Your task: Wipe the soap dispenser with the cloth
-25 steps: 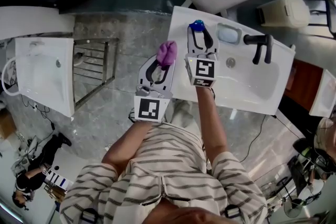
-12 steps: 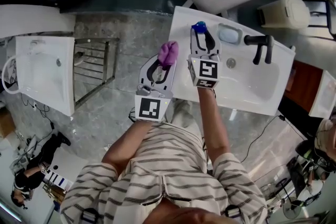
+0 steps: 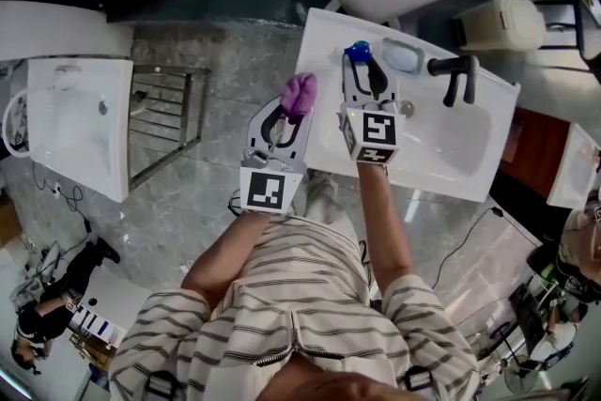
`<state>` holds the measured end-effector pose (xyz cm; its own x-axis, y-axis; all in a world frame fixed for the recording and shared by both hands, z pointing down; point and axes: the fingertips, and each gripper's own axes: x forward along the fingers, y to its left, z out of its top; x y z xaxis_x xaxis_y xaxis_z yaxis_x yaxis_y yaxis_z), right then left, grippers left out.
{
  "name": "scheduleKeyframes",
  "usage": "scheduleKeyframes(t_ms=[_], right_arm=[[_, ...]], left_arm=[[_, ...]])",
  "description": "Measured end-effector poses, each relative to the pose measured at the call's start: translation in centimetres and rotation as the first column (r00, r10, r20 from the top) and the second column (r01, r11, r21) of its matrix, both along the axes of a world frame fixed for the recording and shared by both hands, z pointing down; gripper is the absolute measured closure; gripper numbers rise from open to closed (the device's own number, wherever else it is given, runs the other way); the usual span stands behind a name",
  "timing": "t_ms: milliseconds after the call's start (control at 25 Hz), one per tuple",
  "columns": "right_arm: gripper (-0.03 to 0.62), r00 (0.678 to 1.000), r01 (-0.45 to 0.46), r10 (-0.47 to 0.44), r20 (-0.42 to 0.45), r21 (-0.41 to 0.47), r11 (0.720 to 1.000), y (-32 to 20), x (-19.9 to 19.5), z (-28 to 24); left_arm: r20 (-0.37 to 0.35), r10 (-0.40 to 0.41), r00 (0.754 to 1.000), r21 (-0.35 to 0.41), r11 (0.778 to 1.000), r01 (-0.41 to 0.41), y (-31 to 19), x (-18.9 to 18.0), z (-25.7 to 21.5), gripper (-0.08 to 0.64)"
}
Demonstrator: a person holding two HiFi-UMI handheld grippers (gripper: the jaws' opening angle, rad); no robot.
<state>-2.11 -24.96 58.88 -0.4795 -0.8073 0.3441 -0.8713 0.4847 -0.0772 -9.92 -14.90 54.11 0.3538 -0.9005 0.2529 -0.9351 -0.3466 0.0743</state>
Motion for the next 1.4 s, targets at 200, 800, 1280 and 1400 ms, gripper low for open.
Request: scheduleKeyframes(t_ms=[200, 800, 1280, 1400], right_arm=[[0.462, 0.999, 0.001, 0.0, 0.044, -0.025, 1.0, 2.2, 0.7, -2.7], [0.462, 0.994, 0.053, -0.059, 0.091, 0.065, 0.996, 7.4, 2.3, -12.0], [0.46, 0.99, 0.06, -0.073, 0.123, 0.105, 0.993, 10.4, 2.8, -16.9], [0.462, 0.989, 0.057, -0.071, 0.126, 0.114, 0.992, 10.6, 3.0, -18.0]], left_arm=[[0.024, 0.023, 0.999, 0.018, 1.0, -0.023, 1.7, 0.8, -1.5, 0.451], [0.055, 0.03, 0.998, 0.082, 0.996, -0.034, 4.9, 2.7, -6.8, 0.449], [0.05, 0.085, 0.995, 0.121, 0.989, -0.09, 5.9, 3.9, -9.5, 0.448], [0.052, 0.088, 0.995, 0.132, 0.987, -0.094, 5.4, 4.1, -10.2, 0.448]])
